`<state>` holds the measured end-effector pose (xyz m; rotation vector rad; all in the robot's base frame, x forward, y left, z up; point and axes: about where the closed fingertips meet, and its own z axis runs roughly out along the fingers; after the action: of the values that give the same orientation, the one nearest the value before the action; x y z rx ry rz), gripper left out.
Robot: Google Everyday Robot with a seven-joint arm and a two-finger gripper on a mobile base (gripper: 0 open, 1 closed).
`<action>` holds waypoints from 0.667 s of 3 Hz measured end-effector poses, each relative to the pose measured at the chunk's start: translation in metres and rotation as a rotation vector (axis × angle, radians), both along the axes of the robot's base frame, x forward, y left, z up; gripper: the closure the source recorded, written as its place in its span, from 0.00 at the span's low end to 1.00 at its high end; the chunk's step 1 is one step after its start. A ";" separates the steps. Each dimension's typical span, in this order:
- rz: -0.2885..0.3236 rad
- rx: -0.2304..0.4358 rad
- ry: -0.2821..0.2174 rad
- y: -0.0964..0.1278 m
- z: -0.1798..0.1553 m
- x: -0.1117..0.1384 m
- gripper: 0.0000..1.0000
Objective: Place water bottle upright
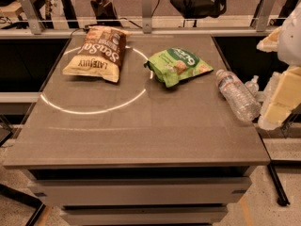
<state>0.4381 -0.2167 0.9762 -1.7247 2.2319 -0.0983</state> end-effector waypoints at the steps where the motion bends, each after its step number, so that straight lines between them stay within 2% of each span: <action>1: 0.000 0.000 0.000 0.000 0.000 0.000 0.00; 2: -0.089 0.043 0.018 -0.008 -0.001 0.007 0.00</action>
Offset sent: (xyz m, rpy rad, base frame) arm 0.0343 -0.0389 -0.0100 0.1988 0.1049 -0.4129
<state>0.4454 -0.2249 0.9749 -1.6097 2.3066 -0.0549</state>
